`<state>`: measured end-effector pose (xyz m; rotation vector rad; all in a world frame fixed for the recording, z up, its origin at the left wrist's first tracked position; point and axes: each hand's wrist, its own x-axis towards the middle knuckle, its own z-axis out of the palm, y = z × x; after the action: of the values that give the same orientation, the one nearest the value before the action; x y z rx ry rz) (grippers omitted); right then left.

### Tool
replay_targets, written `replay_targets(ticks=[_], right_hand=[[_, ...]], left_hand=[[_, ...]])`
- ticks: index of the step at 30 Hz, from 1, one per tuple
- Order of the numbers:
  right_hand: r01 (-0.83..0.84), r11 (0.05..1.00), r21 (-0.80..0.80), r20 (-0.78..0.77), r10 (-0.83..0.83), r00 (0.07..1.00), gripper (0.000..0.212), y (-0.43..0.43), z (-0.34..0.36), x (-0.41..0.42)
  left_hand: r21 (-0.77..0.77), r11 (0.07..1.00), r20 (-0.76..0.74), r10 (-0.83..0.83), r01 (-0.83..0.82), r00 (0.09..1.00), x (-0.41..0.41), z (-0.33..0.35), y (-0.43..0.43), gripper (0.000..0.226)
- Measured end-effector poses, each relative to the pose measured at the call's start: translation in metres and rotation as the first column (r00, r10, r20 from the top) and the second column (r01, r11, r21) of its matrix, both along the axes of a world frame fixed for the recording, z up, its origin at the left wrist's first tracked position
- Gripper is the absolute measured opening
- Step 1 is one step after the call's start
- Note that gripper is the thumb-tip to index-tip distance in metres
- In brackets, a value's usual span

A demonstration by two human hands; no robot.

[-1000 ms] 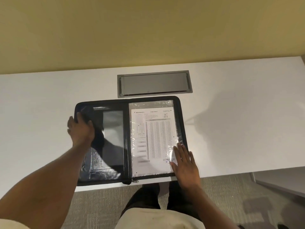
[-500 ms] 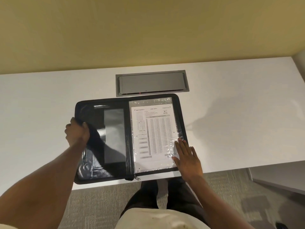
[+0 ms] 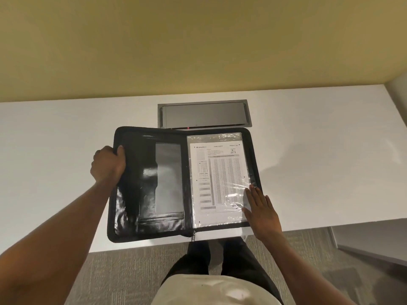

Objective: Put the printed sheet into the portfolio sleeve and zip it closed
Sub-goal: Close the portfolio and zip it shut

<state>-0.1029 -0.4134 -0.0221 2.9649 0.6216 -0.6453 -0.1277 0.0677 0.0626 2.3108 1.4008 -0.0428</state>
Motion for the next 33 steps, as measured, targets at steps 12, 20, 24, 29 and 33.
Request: replay_targets(ticks=[12, 20, 24, 29, 33], right_hand=[[0.043, 0.895, 0.443, 0.002, -0.049, 0.999, 0.067, 0.111, 0.088, -0.010], [0.150, 0.657, 0.739, -0.131, -0.078, 0.988, 0.074, 0.186, 0.207, -0.047], [0.088, 0.727, 0.681, 0.028, -0.146, 0.989, 0.072, 0.183, 0.206, -0.044], [0.181, 0.724, 0.665, -0.053, -0.196, 0.979, 0.078, 0.150, 0.194, -0.023], [0.274, 0.652, 0.707, -0.140, -0.250, 0.958, 0.066, 0.120, 0.182, -0.005]], left_hand=[[0.191, 0.944, 0.146, -0.298, 0.269, 0.943, 0.060, 0.092, -0.045, 0.034], [0.080, 0.913, 0.323, -0.404, 0.401, 0.856, 0.110, 0.117, -0.124, 0.051], [0.111, 0.887, 0.306, -0.460, 0.448, 0.834, 0.128, 0.115, -0.158, 0.050], [0.128, 0.859, 0.379, -0.504, 0.496, 0.776, 0.144, 0.101, -0.192, 0.043], [-0.054, 0.795, 0.470, -0.514, 0.604, 0.718, 0.151, 0.072, -0.214, 0.060]])
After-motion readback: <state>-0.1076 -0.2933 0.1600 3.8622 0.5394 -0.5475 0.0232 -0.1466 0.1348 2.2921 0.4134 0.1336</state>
